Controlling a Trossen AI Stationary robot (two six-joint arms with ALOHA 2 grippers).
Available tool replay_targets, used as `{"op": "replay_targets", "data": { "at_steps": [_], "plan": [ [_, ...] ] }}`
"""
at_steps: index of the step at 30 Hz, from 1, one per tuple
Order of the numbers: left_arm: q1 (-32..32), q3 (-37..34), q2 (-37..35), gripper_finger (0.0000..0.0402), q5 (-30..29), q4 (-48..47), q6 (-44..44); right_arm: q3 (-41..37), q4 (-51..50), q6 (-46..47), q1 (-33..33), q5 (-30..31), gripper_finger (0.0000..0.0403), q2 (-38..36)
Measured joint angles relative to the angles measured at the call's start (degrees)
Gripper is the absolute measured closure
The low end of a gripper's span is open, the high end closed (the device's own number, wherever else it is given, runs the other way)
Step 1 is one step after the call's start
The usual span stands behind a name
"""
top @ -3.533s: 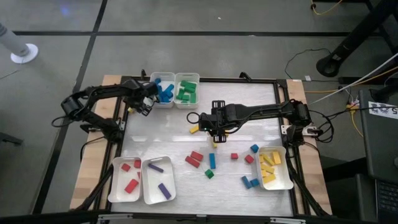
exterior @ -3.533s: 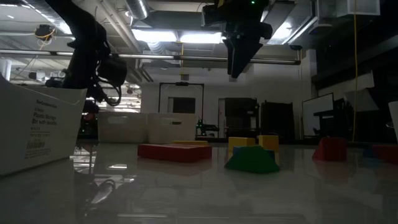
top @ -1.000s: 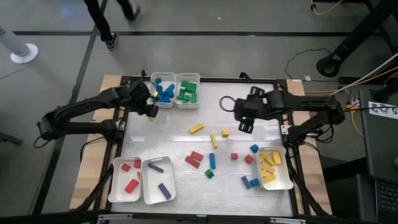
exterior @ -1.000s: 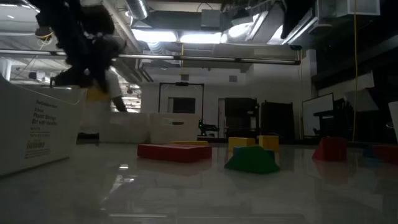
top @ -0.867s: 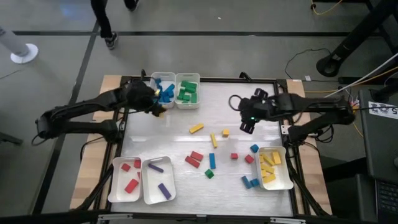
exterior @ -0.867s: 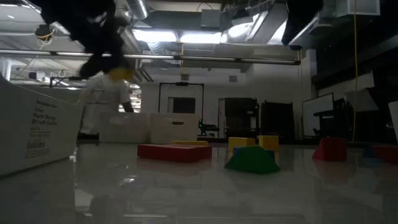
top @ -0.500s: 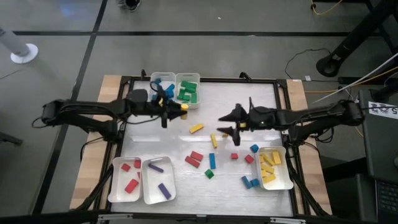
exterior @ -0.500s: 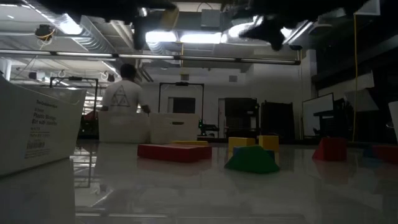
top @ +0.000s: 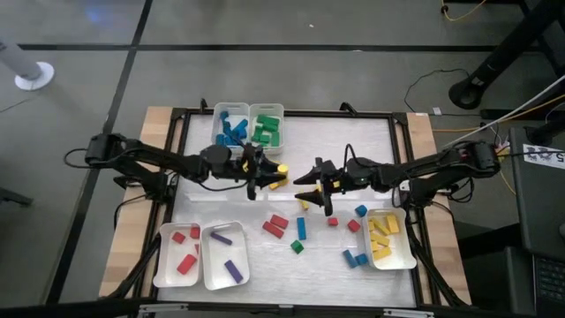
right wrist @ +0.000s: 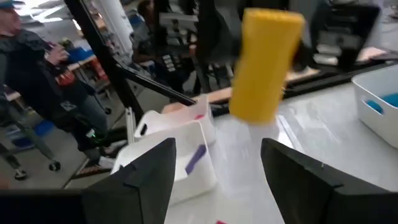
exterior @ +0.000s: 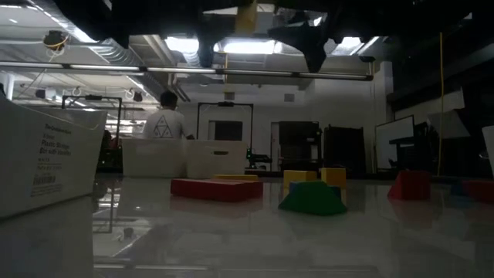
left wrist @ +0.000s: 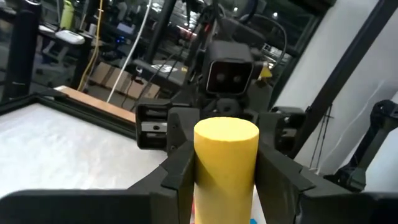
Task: Sort blocks
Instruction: Put the yellow block into the bottom right white bin
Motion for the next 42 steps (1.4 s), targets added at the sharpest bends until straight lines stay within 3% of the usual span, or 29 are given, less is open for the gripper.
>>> {"op": "replay_targets", "data": {
  "at_steps": [9, 18, 28, 39, 42],
  "plan": [
    [-1.98, 0.00, 5.04, 0.0281, -0.68, 6.71, -0.04, 0.04, 2.76, 0.42, 0.01, 0.41, 0.0169, 2.94],
    [-4.13, 0.04, 7.86, 0.0281, -6.53, 8.29, -0.09, 0.04, 6.75, 0.46, 0.00, 1.21, 0.0169, 4.76],
    [-4.39, 1.92, 11.57, 0.0281, -7.24, 13.53, 0.36, 0.07, 7.30, 0.44, 0.02, 1.14, 0.0172, 4.74],
    [-4.42, 3.67, 13.23, 0.0281, -6.88, 13.40, 2.47, 0.07, 6.75, 0.54, -0.02, 1.20, 0.0269, 4.74],
    [-4.42, 3.67, 13.23, 0.0274, -6.88, 13.16, 3.85, 0.07, 6.66, 0.27, -0.02, 1.19, 0.0270, 4.74]
  ]
}}
